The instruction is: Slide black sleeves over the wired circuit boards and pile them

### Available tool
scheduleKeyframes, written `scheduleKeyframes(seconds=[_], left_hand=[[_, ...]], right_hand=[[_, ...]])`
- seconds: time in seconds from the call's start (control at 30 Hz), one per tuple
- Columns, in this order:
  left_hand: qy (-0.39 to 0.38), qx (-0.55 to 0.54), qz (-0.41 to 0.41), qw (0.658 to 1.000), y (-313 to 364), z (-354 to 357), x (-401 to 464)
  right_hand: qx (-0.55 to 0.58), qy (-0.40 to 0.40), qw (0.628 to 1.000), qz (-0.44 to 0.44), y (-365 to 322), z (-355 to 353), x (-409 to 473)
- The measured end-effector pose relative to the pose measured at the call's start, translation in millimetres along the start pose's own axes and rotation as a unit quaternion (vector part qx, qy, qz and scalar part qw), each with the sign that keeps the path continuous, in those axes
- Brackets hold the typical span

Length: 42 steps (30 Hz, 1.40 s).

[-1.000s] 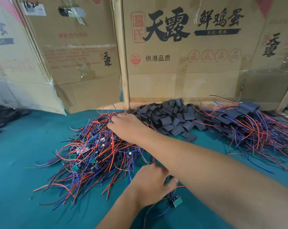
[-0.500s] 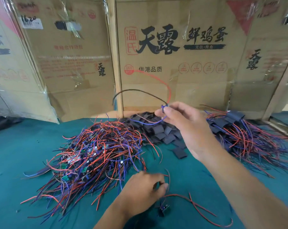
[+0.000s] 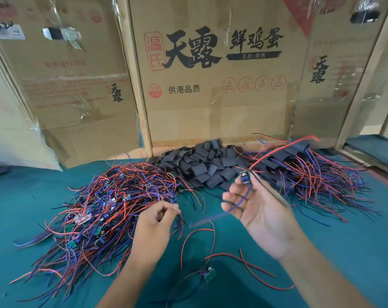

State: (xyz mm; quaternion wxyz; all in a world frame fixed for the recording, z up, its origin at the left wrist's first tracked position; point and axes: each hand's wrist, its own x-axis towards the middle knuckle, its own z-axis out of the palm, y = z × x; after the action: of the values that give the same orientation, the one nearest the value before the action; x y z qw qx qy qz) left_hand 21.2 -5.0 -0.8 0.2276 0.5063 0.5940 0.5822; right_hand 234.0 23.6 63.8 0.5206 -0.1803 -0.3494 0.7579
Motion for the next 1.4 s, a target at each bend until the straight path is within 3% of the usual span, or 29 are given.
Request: scheduleKeyframes(seconds=[0.13,0.27,0.5,0.73,1.07,1.4], left_hand=[[-0.145,-0.146,0.024,0.978,6.6,7.6,-11.0],[-0.281,-0.228,0.035,0.932,13.2,18.5,-25.2],[-0.238,-0.265,-0.023,0.934,18.5,19.2,-28.9],[-0.173,-0.233,-0.01,0.957,22.9,13.3,-22.5],[-0.165,-0.162,0.036,0.972,18.8,11.9,-20.0],[-0.147,-0.216,0.004,0.965,21.6,7.5,-18.4]], right_hand=[[-0.07,0.047,0.992,0.097,24.0,8.7,-12.1],[-0.181,0.043,0.976,0.114,39.6,11.2,-18.3],[-0.202,-0.011,0.969,0.144,44.4,11.2,-21.1],[-0.243,-0.037,0.96,0.134,40.8,5.7,-21.1],[-0.385,-0.001,0.92,0.072,41.3,3.0,-22.2],[-0.194,0.027,0.962,0.19,42.0,5.5,-21.3]])
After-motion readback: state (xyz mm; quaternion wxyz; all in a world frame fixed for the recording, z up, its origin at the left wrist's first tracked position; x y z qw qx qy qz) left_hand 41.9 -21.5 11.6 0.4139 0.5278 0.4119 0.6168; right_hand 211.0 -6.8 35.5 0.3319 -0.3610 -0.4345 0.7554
